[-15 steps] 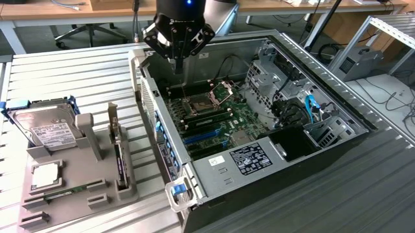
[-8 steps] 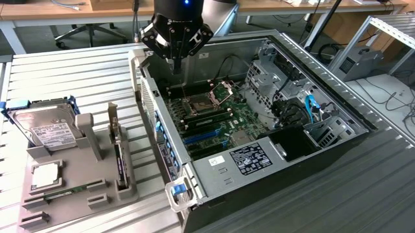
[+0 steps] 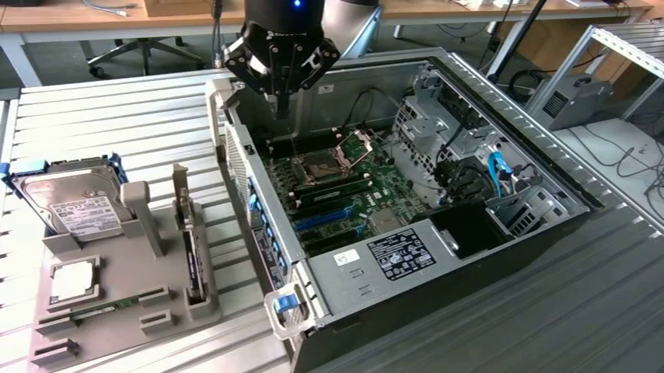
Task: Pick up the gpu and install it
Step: 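Reach for the gpu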
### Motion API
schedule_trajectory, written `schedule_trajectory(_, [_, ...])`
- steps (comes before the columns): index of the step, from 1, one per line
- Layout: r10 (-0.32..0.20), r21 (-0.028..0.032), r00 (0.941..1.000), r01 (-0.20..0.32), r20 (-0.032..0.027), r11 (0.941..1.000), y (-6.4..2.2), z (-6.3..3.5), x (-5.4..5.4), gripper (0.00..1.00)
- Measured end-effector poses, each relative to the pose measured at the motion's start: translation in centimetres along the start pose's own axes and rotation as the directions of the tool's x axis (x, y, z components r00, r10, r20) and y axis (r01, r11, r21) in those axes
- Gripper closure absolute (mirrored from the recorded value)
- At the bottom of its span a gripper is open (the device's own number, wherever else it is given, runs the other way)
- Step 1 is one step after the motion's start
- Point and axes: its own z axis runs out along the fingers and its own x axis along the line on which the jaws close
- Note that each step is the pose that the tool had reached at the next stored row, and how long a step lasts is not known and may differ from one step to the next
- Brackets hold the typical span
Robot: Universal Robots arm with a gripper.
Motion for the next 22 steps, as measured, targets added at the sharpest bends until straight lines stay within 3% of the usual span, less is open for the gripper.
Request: schedule_trajectory(22, [0.000,0.0000,1.0000,0.000,0.0000,1.0000,-0.06,-0.02,0.75,0.89])
